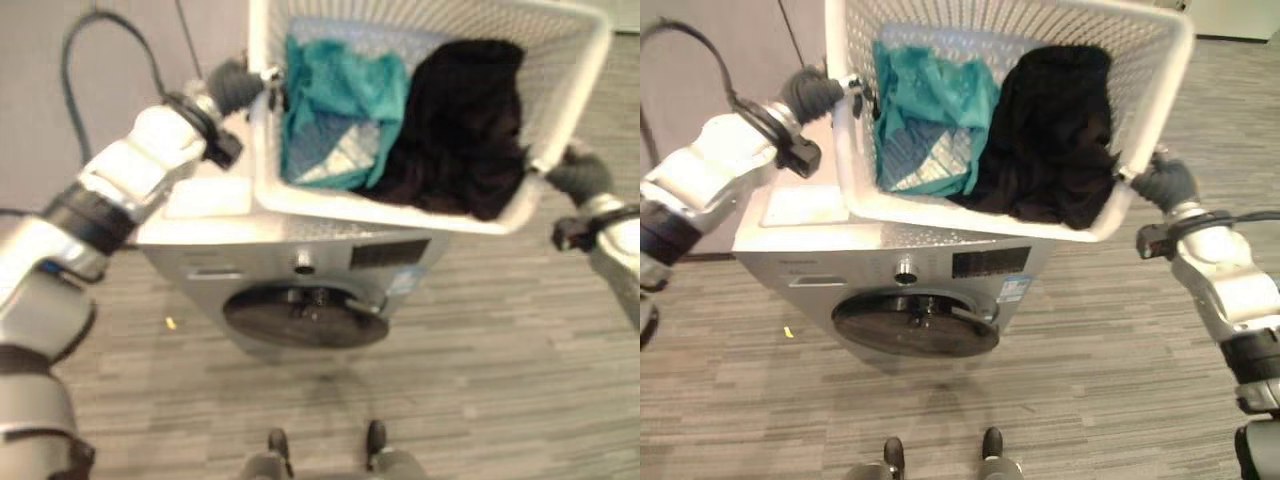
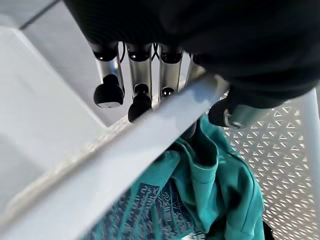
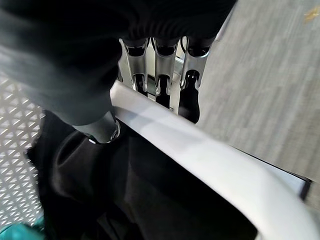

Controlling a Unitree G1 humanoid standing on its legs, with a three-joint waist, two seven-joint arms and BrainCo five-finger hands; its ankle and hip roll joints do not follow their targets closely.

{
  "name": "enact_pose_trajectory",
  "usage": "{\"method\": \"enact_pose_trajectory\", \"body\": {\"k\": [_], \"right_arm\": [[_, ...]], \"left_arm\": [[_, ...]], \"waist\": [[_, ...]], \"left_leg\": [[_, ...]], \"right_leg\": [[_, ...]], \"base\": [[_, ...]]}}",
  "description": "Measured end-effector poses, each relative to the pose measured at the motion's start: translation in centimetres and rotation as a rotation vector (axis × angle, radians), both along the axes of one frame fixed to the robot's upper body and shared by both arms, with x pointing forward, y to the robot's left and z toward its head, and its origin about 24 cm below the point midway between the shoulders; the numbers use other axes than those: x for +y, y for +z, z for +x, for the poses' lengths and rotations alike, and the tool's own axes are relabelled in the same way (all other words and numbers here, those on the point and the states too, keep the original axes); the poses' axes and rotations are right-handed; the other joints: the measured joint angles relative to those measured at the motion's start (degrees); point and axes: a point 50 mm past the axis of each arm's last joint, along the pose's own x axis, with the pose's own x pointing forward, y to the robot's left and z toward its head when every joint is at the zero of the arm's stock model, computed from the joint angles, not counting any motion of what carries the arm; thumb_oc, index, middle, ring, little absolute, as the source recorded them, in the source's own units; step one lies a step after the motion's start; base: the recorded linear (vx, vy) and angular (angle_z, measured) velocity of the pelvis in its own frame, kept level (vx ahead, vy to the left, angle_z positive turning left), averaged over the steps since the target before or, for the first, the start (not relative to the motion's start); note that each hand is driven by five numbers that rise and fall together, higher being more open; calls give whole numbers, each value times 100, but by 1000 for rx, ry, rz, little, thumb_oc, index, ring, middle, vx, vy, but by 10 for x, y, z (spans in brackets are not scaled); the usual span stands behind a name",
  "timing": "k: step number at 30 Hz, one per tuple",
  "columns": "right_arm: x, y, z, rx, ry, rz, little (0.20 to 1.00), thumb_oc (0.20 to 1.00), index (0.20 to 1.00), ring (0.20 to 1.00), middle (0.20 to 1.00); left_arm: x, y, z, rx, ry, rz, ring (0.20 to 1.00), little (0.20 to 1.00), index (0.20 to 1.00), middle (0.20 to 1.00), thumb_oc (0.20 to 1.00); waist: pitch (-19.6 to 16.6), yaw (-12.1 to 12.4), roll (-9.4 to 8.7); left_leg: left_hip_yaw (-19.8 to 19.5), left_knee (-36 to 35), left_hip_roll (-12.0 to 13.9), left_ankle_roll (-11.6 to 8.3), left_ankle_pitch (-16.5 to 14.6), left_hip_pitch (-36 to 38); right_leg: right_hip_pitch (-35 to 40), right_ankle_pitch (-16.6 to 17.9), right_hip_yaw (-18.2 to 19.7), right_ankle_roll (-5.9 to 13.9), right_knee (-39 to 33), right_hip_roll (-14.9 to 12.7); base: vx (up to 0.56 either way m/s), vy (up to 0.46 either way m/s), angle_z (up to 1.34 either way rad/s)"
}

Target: Grab the laundry basket,head to the washer,open it,put in the laundry and shut it.

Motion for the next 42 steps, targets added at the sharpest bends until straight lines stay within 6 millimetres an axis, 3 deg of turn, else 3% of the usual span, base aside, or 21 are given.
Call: {"method": "enact_pose_trajectory", "body": {"k": [8,12,16,25,30,32,33,34,35,36,40,42], "right_arm": [[18,15,26,17,22,-33,200,200,200,200,200],[29,24,53,58,0,-33,200,200,200,200,200],[31,43,79,117,-106,-26,200,200,200,200,200],[31,50,91,239,-274,-15,200,200,200,200,200],[36,49,93,255,-294,-33,200,200,200,200,200],[36,48,93,259,-301,-58,200,200,200,200,200],[36,48,93,260,-303,-60,200,200,200,200,200],[35,48,92,264,-306,-64,624,624,624,624,624],[33,47,92,271,-312,-64,624,624,624,624,624],[30,43,91,289,-328,-60,1000,1000,1000,1000,1000],[30,40,91,311,-336,-56,1000,1000,1000,1000,1000],[37,38,93,322,-317,-57,1000,1000,1000,1000,1000]], "left_arm": [[13,10,13,-7,118,34,200,200,200,200,200],[17,28,22,-24,210,107,200,200,200,200,200],[6,31,30,-12,267,190,200,200,200,200,200],[-22,30,38,-12,315,279,200,200,200,200,200],[-25,27,39,-20,351,280,200,200,200,200,200],[-25,26,39,-22,371,287,1000,1000,1000,1000,1000],[-26,26,39,-24,377,292,1000,1000,1000,1000,1000],[-27,25,40,-22,379,293,1000,1000,1000,1000,1000],[-29,23,40,-20,382,302,1000,1000,1000,1000,1000],[-34,20,41,-17,382,312,1000,1000,1000,1000,1000],[-41,14,41,3,387,328,1000,1000,1000,1000,1000],[-60,10,41,-4,336,342,1000,1000,1000,1000,1000]], "waist": [[36,118,-64],[110,126,-191],[118,161,-210],[71,258,-291],[59,253,-309],[56,266,-313],[56,280,-313],[56,287,-314],[53,300,-318],[-20,338,-353],[-56,339,-409],[-74,336,-436]], "left_leg": [[82,-395,-17,10,84,262],[97,-415,-21,10,84,299],[69,-412,-33,11,82,294],[61,-414,-55,24,73,289],[100,-407,-89,33,68,296],[110,-395,-97,35,66,293],[109,-394,-97,37,66,290],[110,-386,-97,37,66,286],[108,-372,-97,37,66,275],[109,-343,-97,37,66,182],[103,-250,-98,41,64,82],[75,-196,-100,46,60,27]], "right_leg": [[35,1,4,-1,-7,0],[61,1,-7,-1,-14,-5],[81,1,-58,-1,-8,-14],[97,1,-85,-1,-1,-34],[92,1,-70,-1,3,-69],[88,1,-61,-1,4,-78],[86,1,-61,-1,3,-78],[83,1,-61,-1,3,-78],[80,1,-61,-1,3,-78],[-1,1,-57,-1,4,-78],[-49,1,-53,-1,4,-85],[-57,1,-67,-1,3,-88]], "base": [[18,23,-3],[22,37,-1],[19,37,6],[8,27,3],[0,0,0],[-8,4,-2],[0,0,0],[0,0,0],[0,0,0],[0,0,0],[0,0,0],[7,2,5]]}}
